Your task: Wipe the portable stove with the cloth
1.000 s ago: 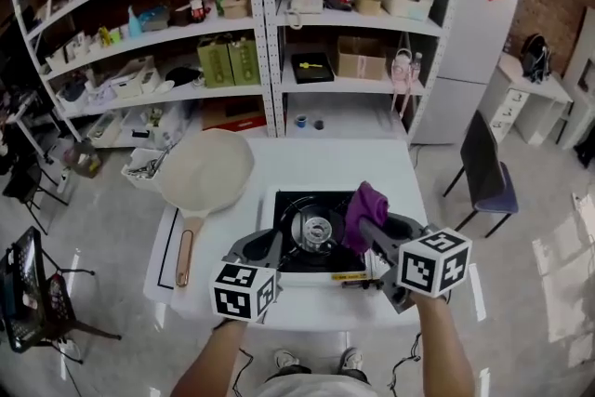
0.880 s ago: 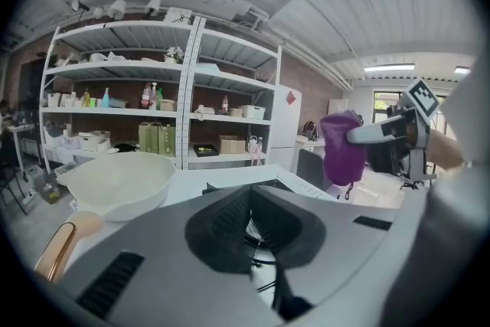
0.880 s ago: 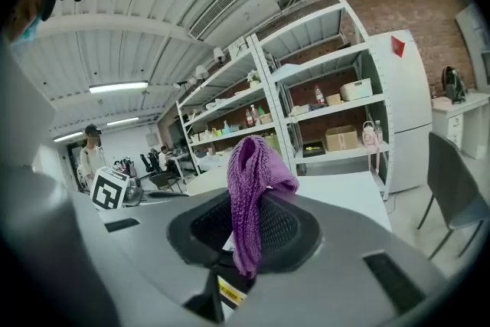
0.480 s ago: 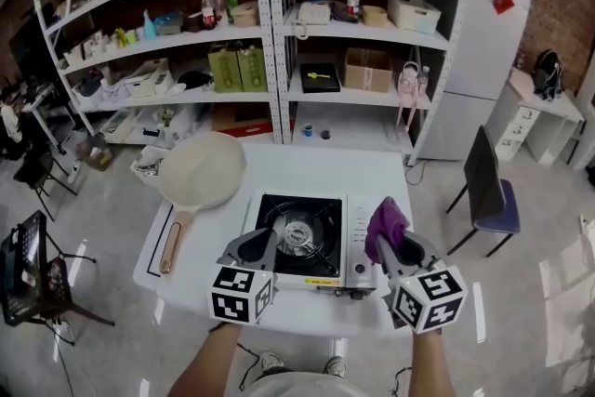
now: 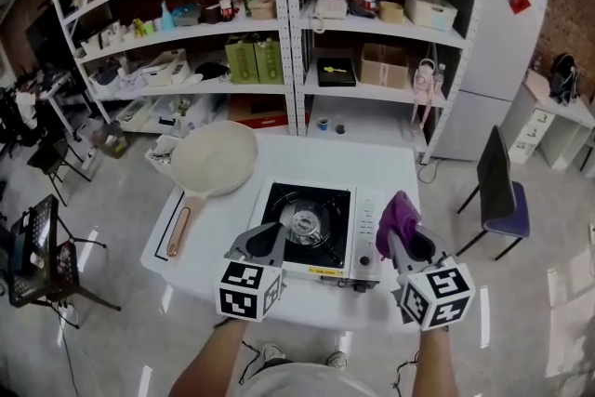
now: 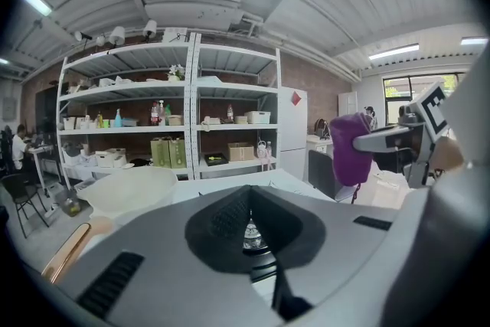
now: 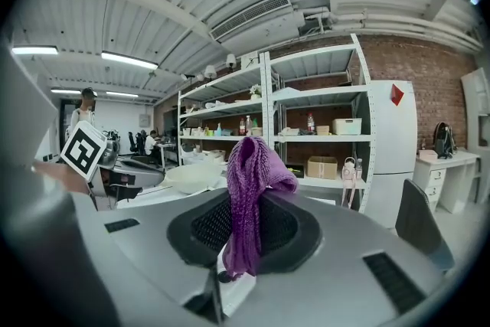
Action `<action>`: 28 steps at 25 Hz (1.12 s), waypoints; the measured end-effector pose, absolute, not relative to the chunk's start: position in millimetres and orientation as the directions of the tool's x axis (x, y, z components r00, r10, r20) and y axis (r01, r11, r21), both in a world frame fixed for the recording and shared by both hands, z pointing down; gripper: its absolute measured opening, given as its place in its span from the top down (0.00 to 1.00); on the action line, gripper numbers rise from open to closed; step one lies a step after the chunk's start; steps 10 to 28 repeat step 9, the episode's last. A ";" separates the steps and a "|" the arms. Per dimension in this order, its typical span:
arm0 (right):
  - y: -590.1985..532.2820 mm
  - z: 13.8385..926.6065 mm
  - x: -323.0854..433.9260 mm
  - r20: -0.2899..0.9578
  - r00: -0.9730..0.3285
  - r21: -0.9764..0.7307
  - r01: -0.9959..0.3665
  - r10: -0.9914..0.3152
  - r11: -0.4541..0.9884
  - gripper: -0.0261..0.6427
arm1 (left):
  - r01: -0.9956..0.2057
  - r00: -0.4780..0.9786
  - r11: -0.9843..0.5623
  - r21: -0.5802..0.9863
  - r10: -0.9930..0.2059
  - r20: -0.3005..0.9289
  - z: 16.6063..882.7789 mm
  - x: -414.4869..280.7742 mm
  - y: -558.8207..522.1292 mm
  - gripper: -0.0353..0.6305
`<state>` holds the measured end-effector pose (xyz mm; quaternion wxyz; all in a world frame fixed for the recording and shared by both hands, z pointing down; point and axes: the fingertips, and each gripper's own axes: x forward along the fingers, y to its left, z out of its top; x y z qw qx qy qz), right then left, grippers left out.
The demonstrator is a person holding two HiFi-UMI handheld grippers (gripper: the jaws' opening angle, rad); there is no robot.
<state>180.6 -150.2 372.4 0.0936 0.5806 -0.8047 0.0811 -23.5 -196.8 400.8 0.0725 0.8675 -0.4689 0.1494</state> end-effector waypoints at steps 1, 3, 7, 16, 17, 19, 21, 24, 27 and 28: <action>-149.6 372.9 181.7 0.244 -0.307 -0.020 -0.950 -0.920 0.312 0.87 | -0.835 0.516 -0.550 -0.015 -0.792 0.327 401.2 -23.0 -196.4 0.94; -148.1 373.9 183.1 0.243 -0.306 -0.018 -0.950 -0.921 0.311 0.87 | -0.834 0.517 -0.551 -0.014 -0.791 0.326 401.8 -22.0 -195.3 0.94; -145.3 372.3 183.2 0.242 -0.308 -0.014 -0.949 -0.920 0.314 0.87 | -0.833 0.520 -0.553 -0.009 -0.790 0.325 399.7 -20.2 -193.4 0.94; -144.3 370.2 183.2 0.241 -0.309 -0.009 -0.949 -0.920 0.316 0.87 | -0.832 0.522 -0.555 -0.010 -0.788 0.326 398.2 -18.5 -193.0 0.94; -144.3 370.2 183.2 0.241 -0.309 -0.009 -0.949 -0.920 0.316 0.87 | -0.832 0.522 -0.555 -0.010 -0.788 0.326 398.2 -18.5 -193.0 0.94; -144.3 370.2 183.2 0.241 -0.309 -0.009 -0.949 -0.920 0.316 0.87 | -0.832 0.522 -0.555 -0.010 -0.788 0.326 398.2 -18.5 -193.0 0.94; -144.3 370.2 183.2 0.241 -0.309 -0.009 -0.949 -0.920 0.316 0.87 | -0.832 0.522 -0.555 -0.010 -0.788 0.326 398.2 -18.5 -193.0 0.94; -144.3 370.2 183.2 0.241 -0.309 -0.009 -0.949 -0.920 0.316 0.87 | -0.832 0.522 -0.555 -0.010 -0.788 0.326 398.2 -18.5 -193.0 0.94; -144.3 370.2 183.2 0.241 -0.309 -0.009 -0.949 -0.920 0.316 0.87 | -0.832 0.522 -0.555 -0.010 -0.788 0.326 398.2 -18.5 -193.0 0.94; -144.3 370.2 183.2 0.241 -0.309 -0.009 -0.949 -0.920 0.316 0.87 | -0.832 0.522 -0.555 -0.010 -0.788 0.326 398.2 -18.5 -193.0 0.94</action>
